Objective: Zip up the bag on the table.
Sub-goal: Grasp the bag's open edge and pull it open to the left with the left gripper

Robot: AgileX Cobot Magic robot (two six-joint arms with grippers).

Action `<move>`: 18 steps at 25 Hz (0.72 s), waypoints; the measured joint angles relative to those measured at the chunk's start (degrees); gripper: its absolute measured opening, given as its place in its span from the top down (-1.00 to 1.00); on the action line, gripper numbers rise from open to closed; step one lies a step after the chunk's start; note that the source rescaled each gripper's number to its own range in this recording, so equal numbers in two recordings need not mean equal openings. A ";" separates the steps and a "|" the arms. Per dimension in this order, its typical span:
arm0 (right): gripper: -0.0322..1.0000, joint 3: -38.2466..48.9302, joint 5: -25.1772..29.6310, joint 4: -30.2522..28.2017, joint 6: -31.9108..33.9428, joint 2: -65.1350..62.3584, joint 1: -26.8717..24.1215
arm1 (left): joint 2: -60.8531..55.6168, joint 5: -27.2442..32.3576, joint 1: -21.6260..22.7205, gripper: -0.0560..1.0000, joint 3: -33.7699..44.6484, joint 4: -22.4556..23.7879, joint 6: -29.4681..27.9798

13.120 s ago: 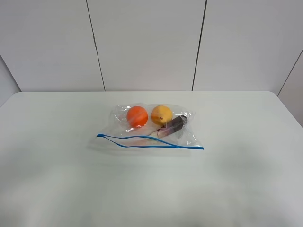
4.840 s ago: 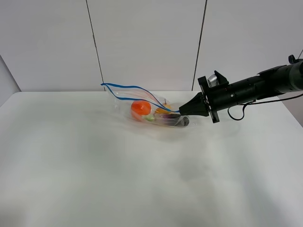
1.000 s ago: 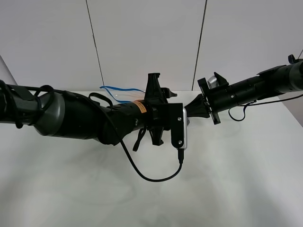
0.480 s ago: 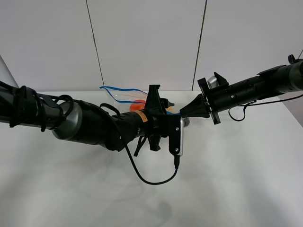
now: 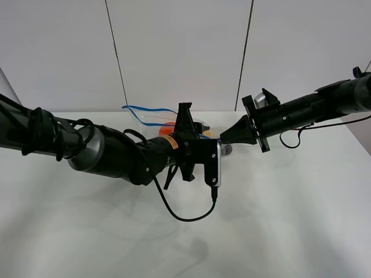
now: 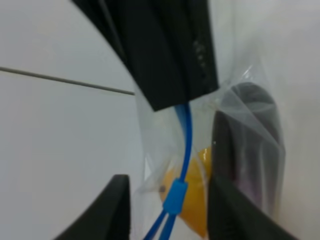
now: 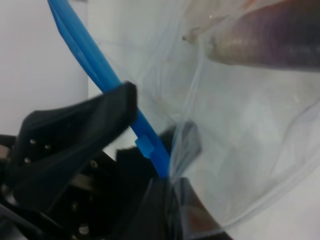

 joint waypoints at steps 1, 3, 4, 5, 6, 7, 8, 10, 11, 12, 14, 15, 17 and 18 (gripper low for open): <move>0.93 -0.05 0.00 0.00 0.00 0.00 0.00 | 0.05 0.00 0.05 0.16 0.00 0.00 0.00; 0.93 -0.05 0.00 0.00 0.00 0.00 0.00 | 0.05 0.06 0.05 0.28 0.00 0.00 0.00; 0.93 -0.05 0.00 0.07 0.00 0.00 0.00 | 0.05 0.06 0.05 0.32 0.00 0.00 0.00; 0.93 -0.05 0.00 0.11 0.00 0.00 0.00 | 0.05 0.11 0.05 0.34 0.00 0.00 0.00; 0.93 -0.05 0.00 0.11 0.00 0.00 0.00 | 0.05 0.15 0.05 0.36 0.00 0.00 0.00; 0.93 -0.05 0.00 0.13 0.00 0.00 0.00 | 0.05 0.15 0.05 0.36 0.00 0.00 0.00; 0.93 -0.05 0.00 0.13 0.00 0.00 0.00 | 0.05 0.15 0.05 0.37 0.00 0.00 0.00; 0.93 -0.10 0.00 0.13 0.00 0.00 0.00 | 0.05 0.15 0.05 0.37 0.00 0.00 0.00; 0.93 -0.14 0.00 0.13 0.00 0.00 0.00 | 0.05 0.15 0.05 0.38 0.00 0.00 0.00; 0.93 -0.14 0.00 0.13 0.00 0.00 0.00 | 0.05 0.15 0.05 0.38 0.00 0.00 0.00; 0.93 -0.14 0.00 0.13 0.00 0.00 0.00 | 0.05 0.15 0.05 0.38 0.00 0.00 0.00; 0.93 -0.14 0.00 0.13 0.00 0.00 0.00 | 0.05 0.21 0.05 0.38 0.00 0.00 0.00; 0.93 -0.14 -0.05 0.13 0.00 0.00 0.00 | 0.05 0.22 0.05 0.38 0.00 0.00 0.00; 0.93 -0.14 -0.12 0.13 0.00 0.00 0.00 | 0.05 0.22 0.05 0.38 0.00 0.00 0.00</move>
